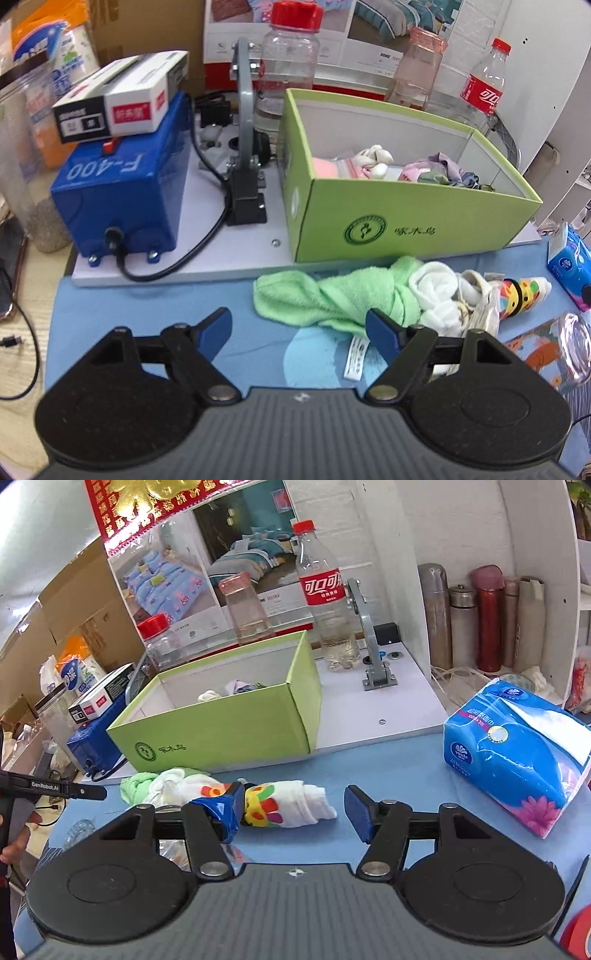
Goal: Organize soft objects
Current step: 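Grasp the green towel with the left tool while the right tool grasps the white patterned sock roll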
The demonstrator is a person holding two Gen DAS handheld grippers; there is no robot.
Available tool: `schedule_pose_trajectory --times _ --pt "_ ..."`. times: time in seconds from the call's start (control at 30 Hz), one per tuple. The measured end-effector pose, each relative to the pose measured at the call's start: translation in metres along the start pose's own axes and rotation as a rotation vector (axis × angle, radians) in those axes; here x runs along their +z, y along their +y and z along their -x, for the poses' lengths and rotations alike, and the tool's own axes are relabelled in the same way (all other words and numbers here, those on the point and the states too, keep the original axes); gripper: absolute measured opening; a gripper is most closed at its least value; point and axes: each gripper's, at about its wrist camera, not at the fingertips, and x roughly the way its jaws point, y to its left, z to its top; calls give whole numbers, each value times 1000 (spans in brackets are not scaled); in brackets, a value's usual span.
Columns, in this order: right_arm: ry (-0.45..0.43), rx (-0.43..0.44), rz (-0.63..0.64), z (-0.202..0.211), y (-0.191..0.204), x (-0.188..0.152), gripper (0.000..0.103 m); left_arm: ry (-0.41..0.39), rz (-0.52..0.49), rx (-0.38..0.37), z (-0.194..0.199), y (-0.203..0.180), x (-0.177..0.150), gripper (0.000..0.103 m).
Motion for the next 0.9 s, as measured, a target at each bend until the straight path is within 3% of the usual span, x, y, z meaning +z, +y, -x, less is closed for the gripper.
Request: schedule_pose_trajectory --times 0.2,0.4,0.53,0.77,0.9 --pt "69 4 130 -37 9 17 46 48 -12 -6 -36 -12 21 80" --pt "175 49 292 -83 30 38 46 36 -33 23 -50 -14 31 100" --pt "221 103 291 -103 36 44 46 49 -65 24 -61 -17 30 102" --pt "301 73 324 -119 35 32 47 85 -31 -17 -77 -9 26 102" --pt "315 59 312 -118 27 30 48 87 -12 -1 -71 9 18 102"
